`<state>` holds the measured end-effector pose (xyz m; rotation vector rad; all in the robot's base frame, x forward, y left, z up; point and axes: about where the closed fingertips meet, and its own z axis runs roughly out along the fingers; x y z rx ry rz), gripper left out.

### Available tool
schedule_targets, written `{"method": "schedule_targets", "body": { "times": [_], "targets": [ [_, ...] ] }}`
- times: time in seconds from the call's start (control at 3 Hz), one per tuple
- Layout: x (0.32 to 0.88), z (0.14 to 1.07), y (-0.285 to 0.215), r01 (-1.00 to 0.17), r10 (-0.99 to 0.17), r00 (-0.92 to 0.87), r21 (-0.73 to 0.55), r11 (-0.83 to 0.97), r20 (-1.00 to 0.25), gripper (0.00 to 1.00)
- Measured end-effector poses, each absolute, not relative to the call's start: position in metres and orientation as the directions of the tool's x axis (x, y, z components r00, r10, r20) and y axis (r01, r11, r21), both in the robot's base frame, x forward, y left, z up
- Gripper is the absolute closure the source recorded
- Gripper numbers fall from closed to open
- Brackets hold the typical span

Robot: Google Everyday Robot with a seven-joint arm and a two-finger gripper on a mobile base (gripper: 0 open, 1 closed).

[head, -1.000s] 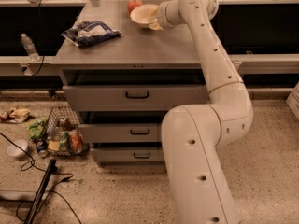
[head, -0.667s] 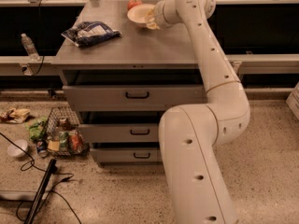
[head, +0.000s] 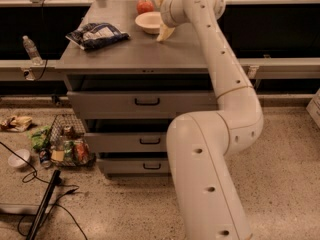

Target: Move paper bowl near apple

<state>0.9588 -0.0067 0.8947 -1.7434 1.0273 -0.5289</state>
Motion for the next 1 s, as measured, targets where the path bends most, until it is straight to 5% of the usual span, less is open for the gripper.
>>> {"method": "schedule_targets", "body": {
  "times": [1.0],
  "targets": [
    [0.911,1.008,-0.156,-0.336,-0.853,0.438,-0.932,0.138,-0.284,0.00]
  ]
}}
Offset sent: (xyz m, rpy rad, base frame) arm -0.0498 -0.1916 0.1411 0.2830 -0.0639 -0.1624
